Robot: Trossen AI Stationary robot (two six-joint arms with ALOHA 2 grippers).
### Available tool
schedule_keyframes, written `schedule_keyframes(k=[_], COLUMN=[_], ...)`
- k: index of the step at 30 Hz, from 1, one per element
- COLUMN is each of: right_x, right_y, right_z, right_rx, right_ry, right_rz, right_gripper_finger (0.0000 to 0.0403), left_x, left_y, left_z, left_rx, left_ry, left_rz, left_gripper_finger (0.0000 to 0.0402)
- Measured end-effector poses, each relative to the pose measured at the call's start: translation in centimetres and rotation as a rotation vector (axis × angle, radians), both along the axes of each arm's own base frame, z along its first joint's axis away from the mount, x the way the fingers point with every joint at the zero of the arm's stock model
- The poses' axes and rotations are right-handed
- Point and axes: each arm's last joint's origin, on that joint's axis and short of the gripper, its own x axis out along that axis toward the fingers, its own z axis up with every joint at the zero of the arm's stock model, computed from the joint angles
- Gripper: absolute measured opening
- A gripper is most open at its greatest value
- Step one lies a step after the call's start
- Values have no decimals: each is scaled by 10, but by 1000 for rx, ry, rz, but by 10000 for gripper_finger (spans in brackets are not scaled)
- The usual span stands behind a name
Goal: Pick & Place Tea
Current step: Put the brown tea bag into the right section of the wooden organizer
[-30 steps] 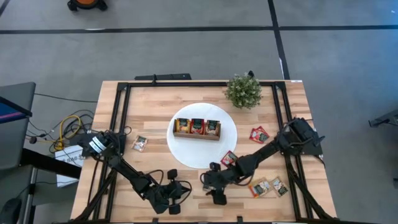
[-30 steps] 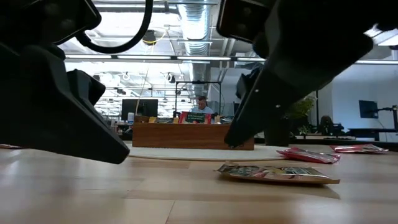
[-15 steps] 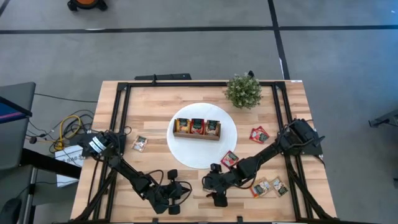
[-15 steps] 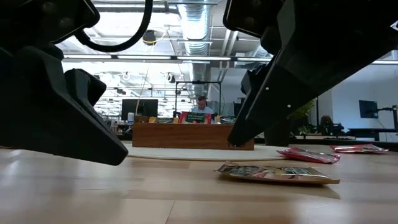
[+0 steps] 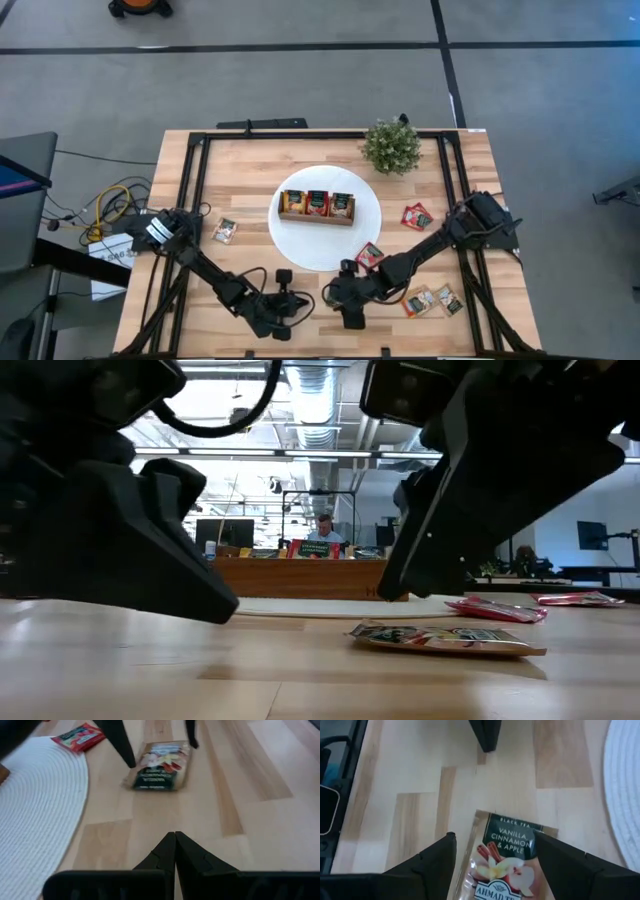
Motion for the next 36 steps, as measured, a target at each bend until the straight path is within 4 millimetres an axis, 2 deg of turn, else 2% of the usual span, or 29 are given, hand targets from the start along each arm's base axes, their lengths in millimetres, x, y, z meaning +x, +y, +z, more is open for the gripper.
schedule_keyframes(k=[5, 13, 17, 21, 23, 26, 30, 33, 36], right_x=[-2, -1, -3, -8, -11, -17, -22, -26, -27], right_y=[2, 2, 6, 11, 15, 21, 26, 23, 15], right_z=[-1, -24, -26, -26, -27, -24, -2, 13, 27], right_rx=[-11, -14, -59, -111, -126, -152, -110, -15, 107], right_ry=[6, 67, 46, 9, -5, -49, -105, -85, 6], right_rz=[-14, -118, -137, -179, -201, -270, -307, -358, -351], right_gripper_finger=[246, 169, 113, 29, 9, 12, 3, 14, 35], left_x=[6, 15, 16, 16, 16, 16, 17, 21, 27], left_y=[5, 2, 3, 2, 3, 5, 5, 3, 7], left_z=[2, 12, 14, 14, 14, 14, 14, 16, 17], left_rx=[-25, -49, -65, -67, -63, -39, -54, -114, -203], left_ry=[-11, -99, -105, -108, -110, -125, -128, -100, -62], left_rz=[9, -92, -101, -101, -94, -48, -33, -127, -205], left_gripper_finger=[0, 0, 0, 0, 0, 0, 0, 0, 0])
